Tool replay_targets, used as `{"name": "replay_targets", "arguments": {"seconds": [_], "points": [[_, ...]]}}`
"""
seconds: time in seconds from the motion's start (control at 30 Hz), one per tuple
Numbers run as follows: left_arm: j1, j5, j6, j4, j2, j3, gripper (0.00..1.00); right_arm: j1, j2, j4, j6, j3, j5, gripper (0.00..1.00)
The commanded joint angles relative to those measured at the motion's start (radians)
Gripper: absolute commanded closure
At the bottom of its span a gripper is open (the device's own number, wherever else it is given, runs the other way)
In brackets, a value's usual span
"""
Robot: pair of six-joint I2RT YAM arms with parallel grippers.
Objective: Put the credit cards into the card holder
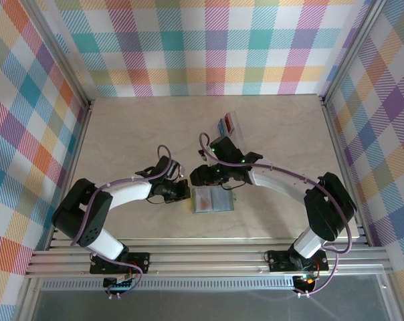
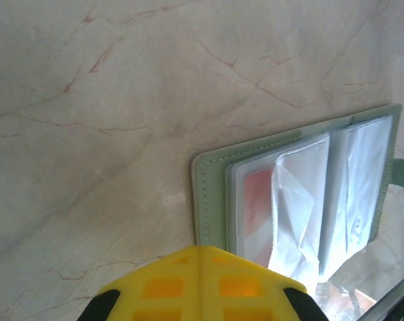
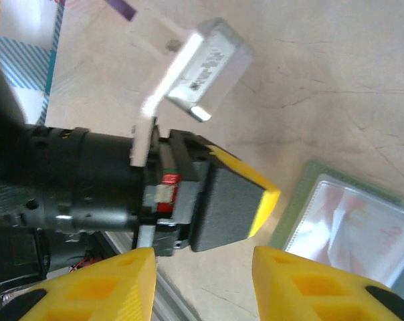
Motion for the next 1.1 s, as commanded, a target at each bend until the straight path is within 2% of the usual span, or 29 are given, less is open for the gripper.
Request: {"name": "replay_targets", "arguments": {"seconds": [0.0, 0.33, 0.5, 0.7, 0.77, 0.93, 1.07], "points": [[0.014, -0.028, 0.009, -0.019, -0.073, -0.012, 0.98, -0.008, 0.017, -0.006, -0.036, -0.009, 0.009, 0.56], [0.019, -0.095, 0.045, -0.011, -0.278, -0.052, 0.95, -0.052, 0.098, -0.023, -0.056, 0.056, 0.108, 0.48], [0.019, -0.188, 0.087, -0.016, -0.412, -0.08, 0.93, -0.077, 0.119, -0.037, -0.076, 0.138, 0.226, 0.4], [0.019, -0.281, 0.127, -0.016, -0.562, -0.115, 0.88, -0.096, 0.169, -0.07, -0.137, 0.262, 0.299, 0.31], [0.019, -0.293, 0.131, 0.004, -0.59, -0.129, 0.81, -0.116, 0.18, -0.073, -0.148, 0.287, 0.305, 0.27], [0.019, -0.331, 0.117, 0.061, -0.59, -0.133, 0.54, -0.175, 0.22, -0.11, -0.168, 0.357, 0.287, 0.19], [0.02, -0.307, 0.08, 0.129, -0.512, -0.107, 0.46, -0.218, 0.263, -0.174, -0.18, 0.423, 0.292, 0.19]]}}
